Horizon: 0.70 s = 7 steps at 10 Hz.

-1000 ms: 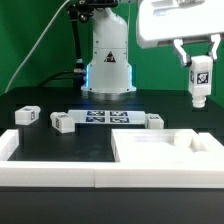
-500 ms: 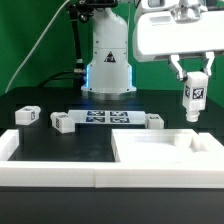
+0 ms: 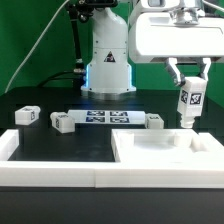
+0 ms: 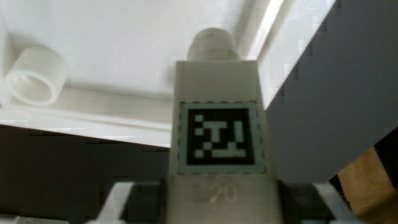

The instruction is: Assemble one leg

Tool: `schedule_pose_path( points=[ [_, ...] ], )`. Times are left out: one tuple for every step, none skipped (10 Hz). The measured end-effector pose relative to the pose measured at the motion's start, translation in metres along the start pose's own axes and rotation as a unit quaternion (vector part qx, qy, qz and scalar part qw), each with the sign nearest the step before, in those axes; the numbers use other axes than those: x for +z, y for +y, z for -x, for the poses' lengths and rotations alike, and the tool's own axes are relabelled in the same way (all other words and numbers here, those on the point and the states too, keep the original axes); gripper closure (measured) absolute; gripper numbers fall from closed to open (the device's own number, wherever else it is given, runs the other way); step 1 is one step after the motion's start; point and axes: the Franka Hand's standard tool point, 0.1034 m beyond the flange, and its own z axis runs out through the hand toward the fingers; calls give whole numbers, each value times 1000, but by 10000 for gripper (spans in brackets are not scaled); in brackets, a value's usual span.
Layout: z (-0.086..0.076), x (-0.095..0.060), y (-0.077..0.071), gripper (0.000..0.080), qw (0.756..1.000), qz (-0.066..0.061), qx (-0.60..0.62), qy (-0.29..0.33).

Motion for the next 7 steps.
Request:
schedule_pose_path(
  points=[
    [0, 0, 0, 508, 1000, 0, 0, 0],
    [-3, 4, 2, 508, 1000, 0, -5, -2],
    [-17, 11, 5, 508, 1000, 0, -10, 0],
    [-29, 19, 7, 508, 1000, 0, -12, 7],
    [-41, 28, 8, 508, 1000, -1, -13, 9],
    [-54, 34, 7, 508, 1000, -3, -13, 14],
    [-58, 41, 8, 508, 1000, -3, -12, 15]
  ],
)
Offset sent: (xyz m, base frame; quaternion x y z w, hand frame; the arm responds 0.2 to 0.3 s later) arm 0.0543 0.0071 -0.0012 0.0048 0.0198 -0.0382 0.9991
